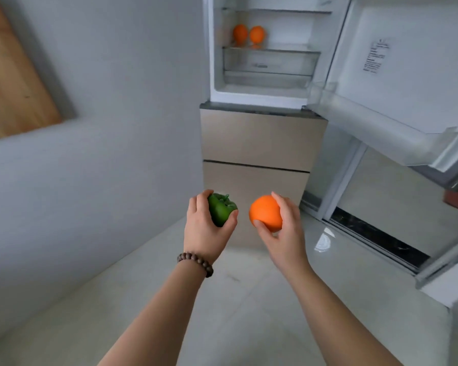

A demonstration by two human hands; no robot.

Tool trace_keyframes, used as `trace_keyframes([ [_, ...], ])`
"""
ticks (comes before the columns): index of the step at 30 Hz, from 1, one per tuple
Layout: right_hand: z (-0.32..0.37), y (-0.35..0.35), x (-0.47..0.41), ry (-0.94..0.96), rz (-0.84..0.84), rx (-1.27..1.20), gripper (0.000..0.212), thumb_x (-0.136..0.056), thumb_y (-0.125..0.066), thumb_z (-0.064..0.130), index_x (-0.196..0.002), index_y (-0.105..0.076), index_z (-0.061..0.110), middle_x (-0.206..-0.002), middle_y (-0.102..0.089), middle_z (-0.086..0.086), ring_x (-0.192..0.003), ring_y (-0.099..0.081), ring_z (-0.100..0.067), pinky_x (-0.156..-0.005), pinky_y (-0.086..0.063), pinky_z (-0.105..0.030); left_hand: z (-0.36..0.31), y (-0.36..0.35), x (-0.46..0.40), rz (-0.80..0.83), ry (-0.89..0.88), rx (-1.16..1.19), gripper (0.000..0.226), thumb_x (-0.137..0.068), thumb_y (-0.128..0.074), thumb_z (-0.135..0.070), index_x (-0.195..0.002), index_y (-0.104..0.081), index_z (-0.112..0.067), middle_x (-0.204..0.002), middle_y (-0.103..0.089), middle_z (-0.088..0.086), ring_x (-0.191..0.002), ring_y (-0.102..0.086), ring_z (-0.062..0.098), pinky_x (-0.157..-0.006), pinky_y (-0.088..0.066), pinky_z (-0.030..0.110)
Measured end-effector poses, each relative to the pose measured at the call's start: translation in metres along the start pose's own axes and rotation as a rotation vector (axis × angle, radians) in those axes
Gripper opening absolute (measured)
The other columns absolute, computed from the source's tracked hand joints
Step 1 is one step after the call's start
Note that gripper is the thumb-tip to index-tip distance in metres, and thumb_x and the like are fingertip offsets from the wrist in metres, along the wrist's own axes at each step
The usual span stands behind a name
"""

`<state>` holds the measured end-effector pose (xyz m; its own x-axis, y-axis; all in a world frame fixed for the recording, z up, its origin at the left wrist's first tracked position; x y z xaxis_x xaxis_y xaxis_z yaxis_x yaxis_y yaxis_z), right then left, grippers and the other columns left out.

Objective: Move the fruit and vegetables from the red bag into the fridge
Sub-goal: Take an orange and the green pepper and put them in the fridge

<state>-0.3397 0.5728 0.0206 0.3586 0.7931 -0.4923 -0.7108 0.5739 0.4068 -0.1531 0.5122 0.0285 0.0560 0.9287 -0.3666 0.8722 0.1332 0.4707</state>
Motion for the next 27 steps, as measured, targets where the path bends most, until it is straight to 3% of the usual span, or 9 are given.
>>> trace_keyframes([
  [8, -0.048, -0.024, -0.109, -0.022, -0.034, 0.012, 0.064, -0.079, -0.073, 0.015, -0.135, -0.043, 0.023, -0.128, -0.035, 0.009, -0.116, -0.040, -0.010, -0.075, -0.032, 0.007, 0.016, -0.054, -0.114, -0.009, -0.008, 0.067, 0.065, -0.077, -0.070, -0.040, -0.130, -0.039, -0.019, -0.125, -0.042, -0.006, -0.110, -0.048, 0.010, -0.084, -0.038, 0.021],
  [10, -0.059, -0.039, -0.146, -0.015, -0.044, 0.012, 0.065, -0.079, -0.073, 0.018, -0.135, -0.041, 0.024, -0.131, -0.033, 0.010, -0.119, -0.039, -0.010, -0.080, -0.035, 0.003, 0.024, -0.065, -0.152, -0.015, -0.015, 0.075, 0.065, -0.077, -0.070, -0.040, -0.130, -0.039, -0.020, -0.125, -0.043, -0.005, -0.110, -0.049, 0.011, -0.084, -0.039, 0.022],
  [13, -0.069, -0.062, -0.210, 0.018, -0.063, 0.039, 0.065, -0.079, -0.073, 0.022, -0.135, -0.041, 0.026, -0.131, -0.035, 0.010, -0.119, -0.042, -0.012, -0.092, -0.041, -0.021, 0.034, -0.079, -0.217, -0.019, -0.036, 0.079, 0.065, -0.077, -0.070, -0.041, -0.129, -0.039, -0.020, -0.126, -0.043, -0.004, -0.110, -0.049, 0.013, -0.084, -0.039, 0.023],
  [16, -0.070, -0.082, -0.286, 0.040, -0.096, 0.038, 0.064, -0.078, -0.073, 0.020, -0.134, -0.043, 0.024, -0.134, -0.038, 0.006, -0.119, -0.043, -0.014, -0.095, -0.040, -0.028, 0.034, -0.090, -0.292, -0.016, -0.062, 0.101, 0.065, -0.077, -0.070, -0.040, -0.130, -0.039, -0.019, -0.126, -0.042, -0.005, -0.111, -0.049, 0.012, -0.083, -0.038, 0.021],
  [20, -0.071, -0.100, -0.381, 0.045, -0.151, 0.046, 0.065, -0.077, -0.074, 0.017, -0.134, -0.044, 0.023, -0.139, -0.036, -0.005, -0.121, -0.043, -0.016, -0.096, -0.034, -0.021, 0.021, -0.103, -0.390, -0.021, -0.135, 0.113, 0.066, -0.077, -0.070, -0.040, -0.130, -0.039, -0.018, -0.127, -0.042, -0.005, -0.112, -0.048, 0.011, -0.084, -0.036, 0.020],
  [25, -0.080, -0.104, -0.461, 0.038, -0.207, 0.052, 0.065, -0.078, -0.073, 0.019, -0.135, -0.042, 0.028, -0.138, -0.034, -0.006, -0.120, -0.044, -0.019, -0.094, -0.032, -0.021, 0.000, -0.126, -0.479, -0.024, -0.219, 0.142, 0.064, -0.076, -0.070, -0.041, -0.129, -0.040, -0.019, -0.125, -0.042, -0.006, -0.113, -0.048, 0.013, -0.088, -0.039, 0.024],
  [27, -0.084, -0.104, -0.488, 0.033, -0.230, 0.058, 0.068, -0.078, -0.072, 0.020, -0.137, -0.039, 0.027, -0.135, -0.036, -0.003, -0.116, -0.046, -0.018, -0.090, -0.034, -0.015, -0.007, -0.135, -0.507, -0.028, -0.245, 0.149, 0.064, -0.076, -0.070, -0.041, -0.128, -0.040, -0.019, -0.124, -0.042, -0.006, -0.111, -0.049, 0.012, -0.089, -0.040, 0.024],
])
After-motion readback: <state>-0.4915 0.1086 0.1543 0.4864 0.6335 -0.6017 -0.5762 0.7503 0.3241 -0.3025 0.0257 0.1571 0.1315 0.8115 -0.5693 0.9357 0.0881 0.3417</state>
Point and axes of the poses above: each hand's wrist, its own x-axis away from the middle knuckle, its own y-axis out of the back of the hand, z = x × y, the point moved 10 cm from there along -x, towards the middle knuckle
